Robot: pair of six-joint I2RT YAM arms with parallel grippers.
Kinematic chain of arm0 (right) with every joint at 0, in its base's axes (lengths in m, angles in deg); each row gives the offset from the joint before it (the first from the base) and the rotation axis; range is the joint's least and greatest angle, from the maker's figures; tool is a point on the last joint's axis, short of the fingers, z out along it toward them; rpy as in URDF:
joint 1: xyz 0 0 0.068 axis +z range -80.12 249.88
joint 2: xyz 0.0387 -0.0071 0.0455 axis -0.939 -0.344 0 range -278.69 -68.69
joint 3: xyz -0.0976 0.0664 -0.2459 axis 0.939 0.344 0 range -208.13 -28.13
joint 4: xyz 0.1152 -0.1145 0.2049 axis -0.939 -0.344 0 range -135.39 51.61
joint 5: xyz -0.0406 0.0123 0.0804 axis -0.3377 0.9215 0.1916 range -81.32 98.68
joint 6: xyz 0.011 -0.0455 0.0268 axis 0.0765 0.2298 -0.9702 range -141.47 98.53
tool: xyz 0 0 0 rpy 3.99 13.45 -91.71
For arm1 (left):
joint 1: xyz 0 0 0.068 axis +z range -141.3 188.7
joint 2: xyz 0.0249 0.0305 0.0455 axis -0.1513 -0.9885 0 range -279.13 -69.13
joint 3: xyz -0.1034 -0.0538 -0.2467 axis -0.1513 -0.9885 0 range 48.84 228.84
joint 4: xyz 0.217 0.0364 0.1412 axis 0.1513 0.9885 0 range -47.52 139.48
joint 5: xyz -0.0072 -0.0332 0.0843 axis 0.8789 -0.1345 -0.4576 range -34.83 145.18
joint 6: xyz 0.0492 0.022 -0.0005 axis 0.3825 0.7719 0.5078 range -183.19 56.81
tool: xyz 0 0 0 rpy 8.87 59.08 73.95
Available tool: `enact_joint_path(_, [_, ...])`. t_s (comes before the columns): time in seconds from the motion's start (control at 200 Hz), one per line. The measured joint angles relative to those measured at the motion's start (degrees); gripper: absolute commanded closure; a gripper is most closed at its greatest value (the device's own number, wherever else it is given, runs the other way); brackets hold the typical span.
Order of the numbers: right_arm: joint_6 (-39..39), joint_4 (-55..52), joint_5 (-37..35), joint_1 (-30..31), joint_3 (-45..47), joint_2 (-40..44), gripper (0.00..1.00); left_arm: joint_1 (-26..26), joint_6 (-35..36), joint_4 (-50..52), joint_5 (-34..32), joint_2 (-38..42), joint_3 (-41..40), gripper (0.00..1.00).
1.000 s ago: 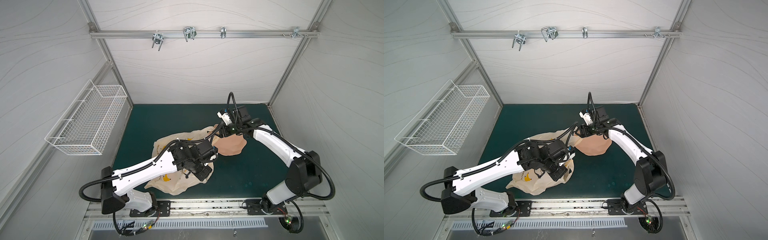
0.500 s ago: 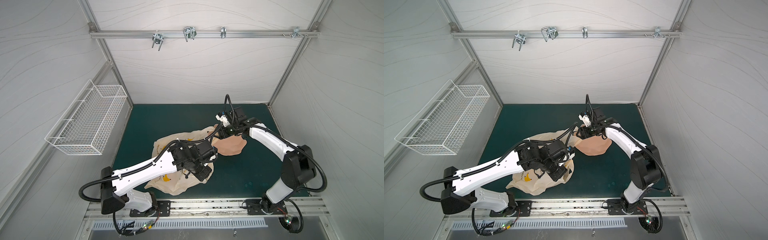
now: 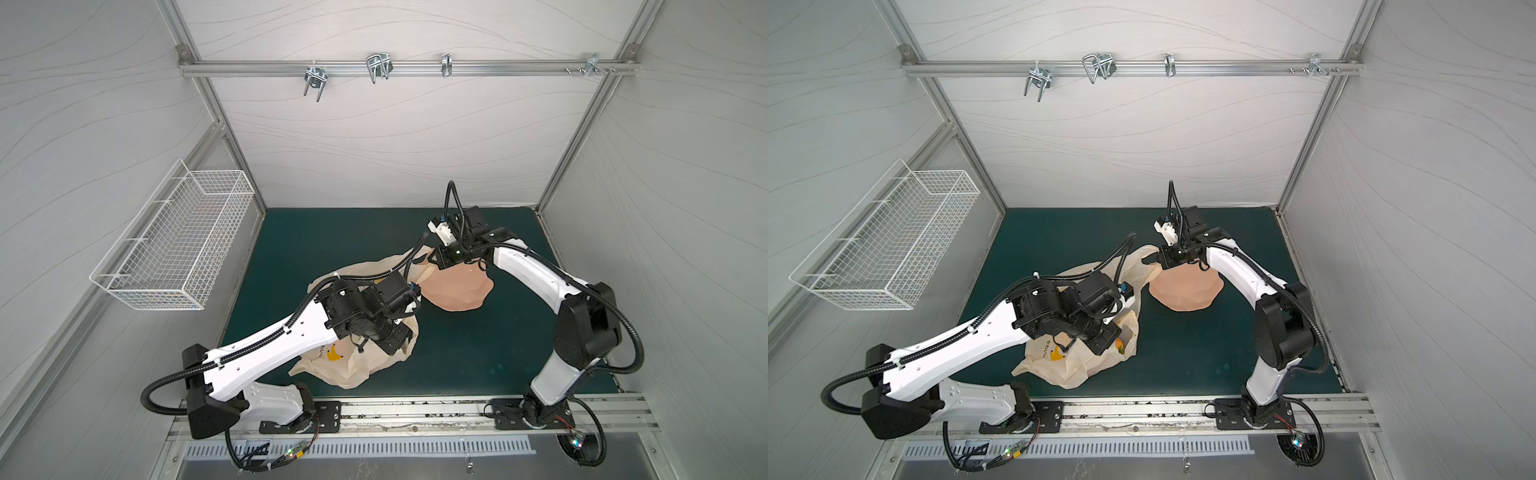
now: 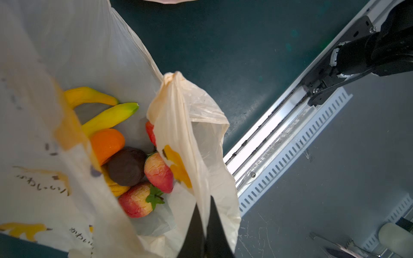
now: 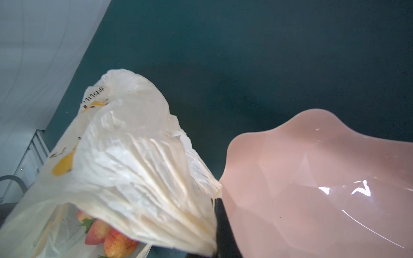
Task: Place the fruits into the plastic bag
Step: Pick up the plastic bag from the center of the table, then place the plastic bag at the top-center of the table.
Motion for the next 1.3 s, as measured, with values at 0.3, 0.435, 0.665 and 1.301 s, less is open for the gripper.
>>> enact_joint_path(0.3, [-4.1, -7.0, 1.4, -1.8, -23.5, -2.2, 1.0, 10.6, 6.7, 4.4, -3.9, 3.3, 10.4, 1.0])
enact_joint_path(0.435, [-7.0, -8.9, 1.7, -2.7, -33.4, -5.0, 1.0, 17.9, 11.1, 5.1, -6.0, 3.3, 16.3, 1.0])
enact_joint_path(0.665, [-12.0, -11.3, 2.0, -5.3, -41.9, -10.8, 1.0, 26.1, 18.2, 4.0, -10.9, 1.9, 22.1, 1.0])
enact_joint_path(1.301, [-23.1, -6.5, 10.3, -19.6, -46.9, -13.5, 1.0, 30.2, 22.1, -9.9, -12.5, -9.0, 33.0, 1.0])
